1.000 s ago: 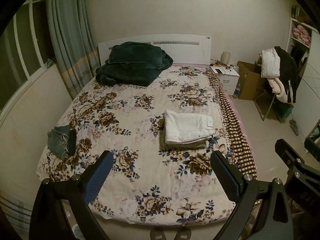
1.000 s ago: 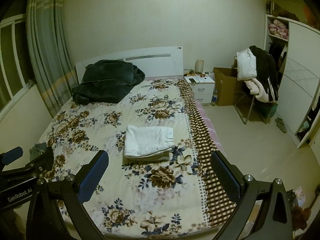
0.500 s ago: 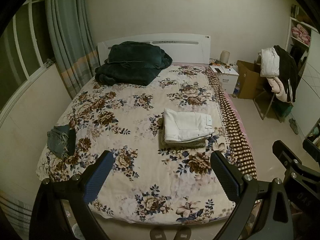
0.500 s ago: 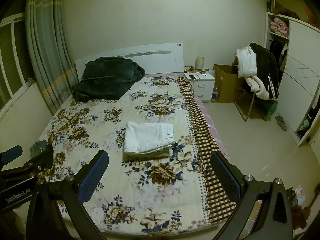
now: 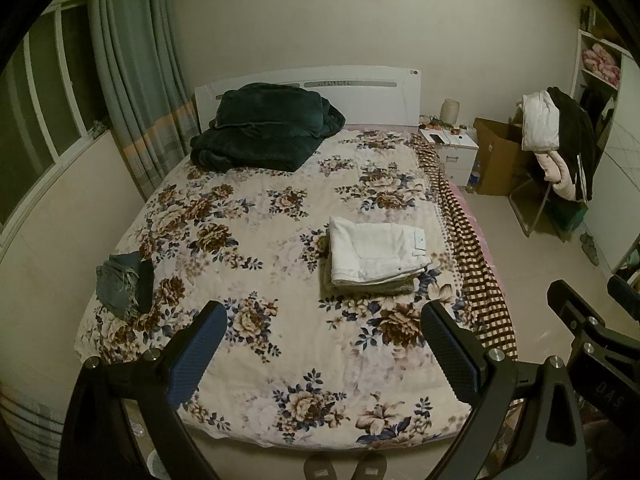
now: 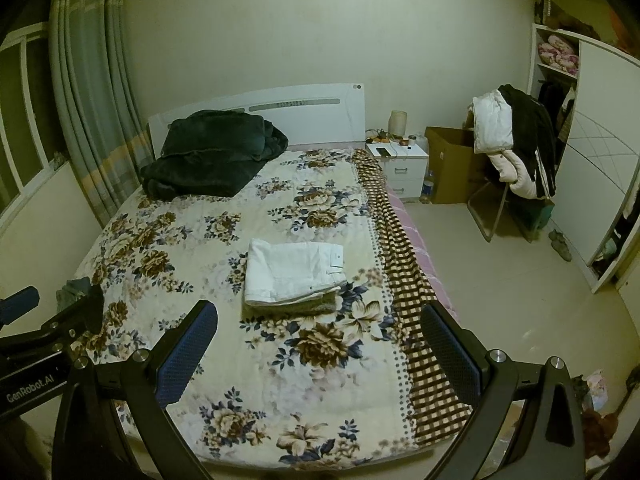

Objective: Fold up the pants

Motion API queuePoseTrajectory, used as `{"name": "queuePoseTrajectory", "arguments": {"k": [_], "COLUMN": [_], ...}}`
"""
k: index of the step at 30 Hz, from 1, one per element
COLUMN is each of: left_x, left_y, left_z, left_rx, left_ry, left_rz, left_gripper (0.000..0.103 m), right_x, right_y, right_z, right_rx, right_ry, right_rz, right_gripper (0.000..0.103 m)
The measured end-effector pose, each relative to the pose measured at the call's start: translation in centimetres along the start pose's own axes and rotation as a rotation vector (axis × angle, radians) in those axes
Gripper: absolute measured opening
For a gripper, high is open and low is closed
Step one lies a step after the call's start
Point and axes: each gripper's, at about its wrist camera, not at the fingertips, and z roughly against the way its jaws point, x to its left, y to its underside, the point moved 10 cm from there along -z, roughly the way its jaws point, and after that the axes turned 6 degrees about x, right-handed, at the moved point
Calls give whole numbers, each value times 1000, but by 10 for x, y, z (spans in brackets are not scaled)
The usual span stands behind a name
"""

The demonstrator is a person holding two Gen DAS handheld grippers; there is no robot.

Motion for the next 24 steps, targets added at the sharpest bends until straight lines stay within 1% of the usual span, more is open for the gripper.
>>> {"name": "queuePoseTrajectory", "arguments": {"k": [6, 14, 24], "left_x": [1, 2, 5], "left_y": [7, 7, 8], "left_z": [3, 1, -1], "left_rx": [4, 4, 4], "left_ry": [0, 5, 10], "left_rz": [-3, -7, -9], "left_gripper": [99, 99, 99], "right_x": [-1, -3, -2], "right_y": [0, 5, 0], "right_z": [-1, -4, -4], "right_rx": [2, 7, 7], "right_ry": [-1, -2, -4], "right_rz": [1, 5, 7], "right_gripper": [103, 103, 103]}}
